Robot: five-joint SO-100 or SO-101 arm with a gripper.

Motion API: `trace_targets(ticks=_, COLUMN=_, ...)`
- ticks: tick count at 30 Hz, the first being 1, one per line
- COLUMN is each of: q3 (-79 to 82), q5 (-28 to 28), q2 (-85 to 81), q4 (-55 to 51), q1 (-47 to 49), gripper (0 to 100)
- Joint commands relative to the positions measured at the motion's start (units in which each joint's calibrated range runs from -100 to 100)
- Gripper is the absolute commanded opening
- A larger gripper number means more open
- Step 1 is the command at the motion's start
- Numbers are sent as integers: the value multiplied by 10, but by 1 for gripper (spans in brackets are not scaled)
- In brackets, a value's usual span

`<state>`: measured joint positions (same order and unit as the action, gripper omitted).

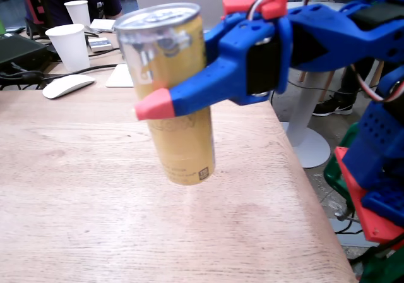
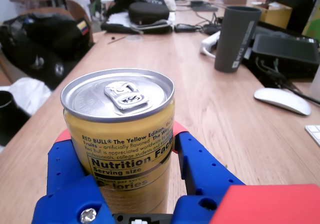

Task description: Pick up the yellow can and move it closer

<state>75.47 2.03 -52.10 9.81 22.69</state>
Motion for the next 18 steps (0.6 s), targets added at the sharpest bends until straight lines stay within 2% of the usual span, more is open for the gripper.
trace_targets(ticks=1, q3=31, q5=1, q2=-109, q4=2, q1=3, gripper=13)
trace_targets(ticks=5, q3=107, q5=1, q2=-217, q4=2, q1=12, gripper=13)
trace_targets(ticks=9, q3=164, q5=1, q2=-308, q4=2, q1=76, gripper=13)
trace_targets(ticks=14, q3=177, q5=1, q2=-337, q4=0, q1=74, gripper=13)
trace_targets(ticks=18, q3=130, q5=1, q2=-344, q4=-161, q1=62, gripper=13)
